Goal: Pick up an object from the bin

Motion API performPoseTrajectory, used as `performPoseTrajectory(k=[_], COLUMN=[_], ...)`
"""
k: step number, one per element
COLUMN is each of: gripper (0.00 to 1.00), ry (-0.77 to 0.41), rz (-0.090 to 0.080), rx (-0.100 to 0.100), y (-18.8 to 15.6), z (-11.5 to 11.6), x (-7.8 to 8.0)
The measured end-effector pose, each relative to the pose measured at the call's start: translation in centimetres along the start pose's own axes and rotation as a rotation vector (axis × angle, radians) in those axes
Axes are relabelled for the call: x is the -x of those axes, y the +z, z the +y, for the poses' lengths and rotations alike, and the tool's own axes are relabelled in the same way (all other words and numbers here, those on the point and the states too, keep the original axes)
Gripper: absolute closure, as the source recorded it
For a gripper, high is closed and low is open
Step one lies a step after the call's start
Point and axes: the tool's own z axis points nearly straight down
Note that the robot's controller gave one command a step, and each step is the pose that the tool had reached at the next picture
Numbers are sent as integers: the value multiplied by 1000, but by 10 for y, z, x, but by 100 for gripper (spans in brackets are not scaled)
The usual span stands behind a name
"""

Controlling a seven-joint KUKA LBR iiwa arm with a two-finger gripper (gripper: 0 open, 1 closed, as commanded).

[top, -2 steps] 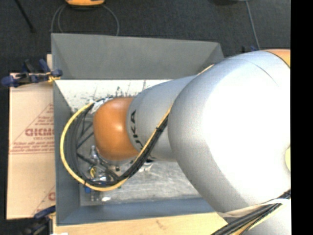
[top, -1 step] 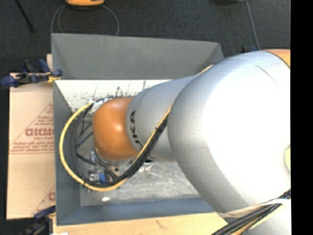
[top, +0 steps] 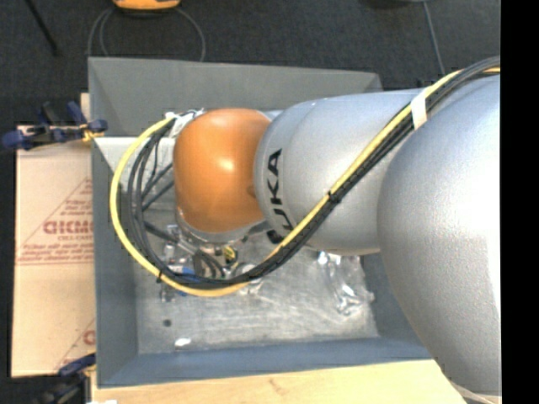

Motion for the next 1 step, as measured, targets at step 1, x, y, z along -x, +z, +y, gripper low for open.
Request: performPoseTrajectory(k=[1], gripper=[100], ry=[-512], rz=[1], rx=[-1], y=[-107], z=[-2], x=[-9])
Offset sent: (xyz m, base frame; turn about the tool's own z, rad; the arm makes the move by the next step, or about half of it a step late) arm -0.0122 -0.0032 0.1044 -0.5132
